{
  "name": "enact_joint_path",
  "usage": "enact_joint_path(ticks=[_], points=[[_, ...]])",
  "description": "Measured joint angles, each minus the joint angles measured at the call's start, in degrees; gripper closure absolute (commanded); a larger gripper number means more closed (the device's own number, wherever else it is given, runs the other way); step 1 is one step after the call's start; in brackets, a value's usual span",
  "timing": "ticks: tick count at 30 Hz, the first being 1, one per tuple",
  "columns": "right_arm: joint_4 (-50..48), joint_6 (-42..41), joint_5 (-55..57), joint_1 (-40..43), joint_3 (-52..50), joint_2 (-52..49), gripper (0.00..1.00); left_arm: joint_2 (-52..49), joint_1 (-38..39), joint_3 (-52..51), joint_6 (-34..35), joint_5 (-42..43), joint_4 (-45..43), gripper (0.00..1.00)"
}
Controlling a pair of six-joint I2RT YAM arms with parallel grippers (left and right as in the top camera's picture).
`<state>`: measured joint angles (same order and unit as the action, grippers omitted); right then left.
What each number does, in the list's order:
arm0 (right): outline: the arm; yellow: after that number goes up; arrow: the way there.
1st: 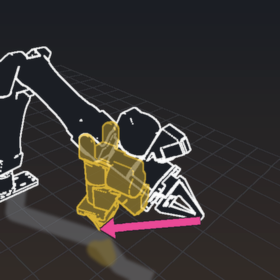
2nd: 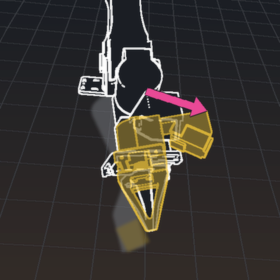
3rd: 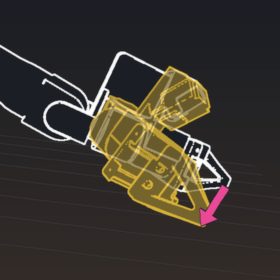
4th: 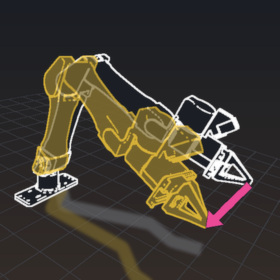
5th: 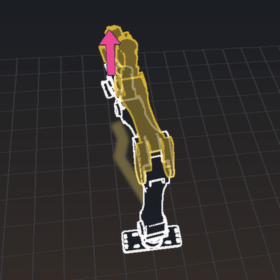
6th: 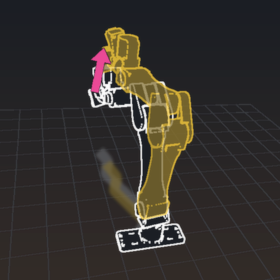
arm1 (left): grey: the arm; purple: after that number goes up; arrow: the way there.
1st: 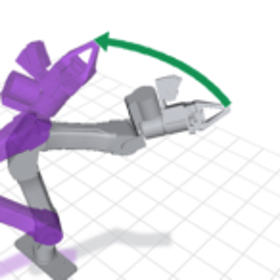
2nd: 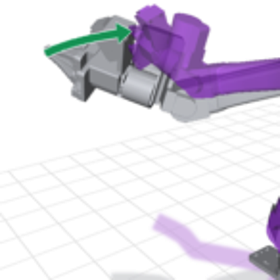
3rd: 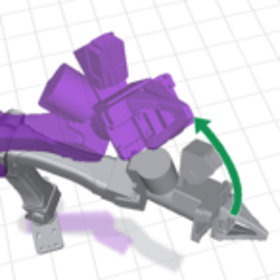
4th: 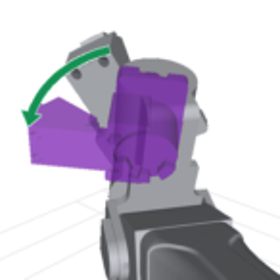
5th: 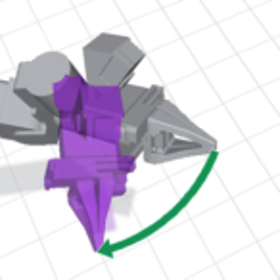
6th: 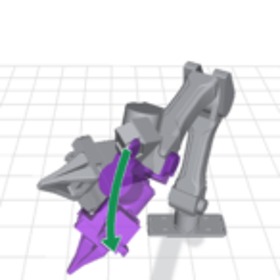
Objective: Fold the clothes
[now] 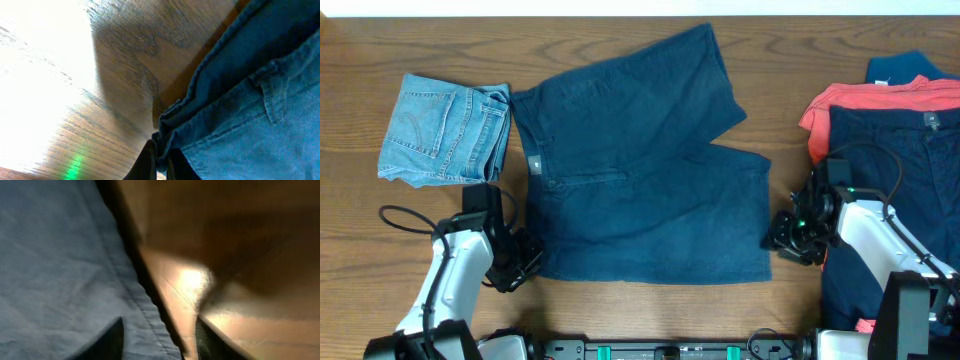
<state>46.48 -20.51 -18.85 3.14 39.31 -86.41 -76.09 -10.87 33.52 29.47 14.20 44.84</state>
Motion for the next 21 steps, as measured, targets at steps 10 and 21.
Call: enact_joint_path(ticks=[10, 21], points=[[5.8, -3.1, -0.5, 0.0, -1.7, 0.0, 0.65, 0.2, 0.0, 0.0, -0.8, -0.2, 0.0, 0.94], [6.2, -6.7, -0.8, -5.4, -3.0, 0.0, 0.59, 0.2, 0.0, 0.0, -1.0, -0.5, -0.2, 0.94]])
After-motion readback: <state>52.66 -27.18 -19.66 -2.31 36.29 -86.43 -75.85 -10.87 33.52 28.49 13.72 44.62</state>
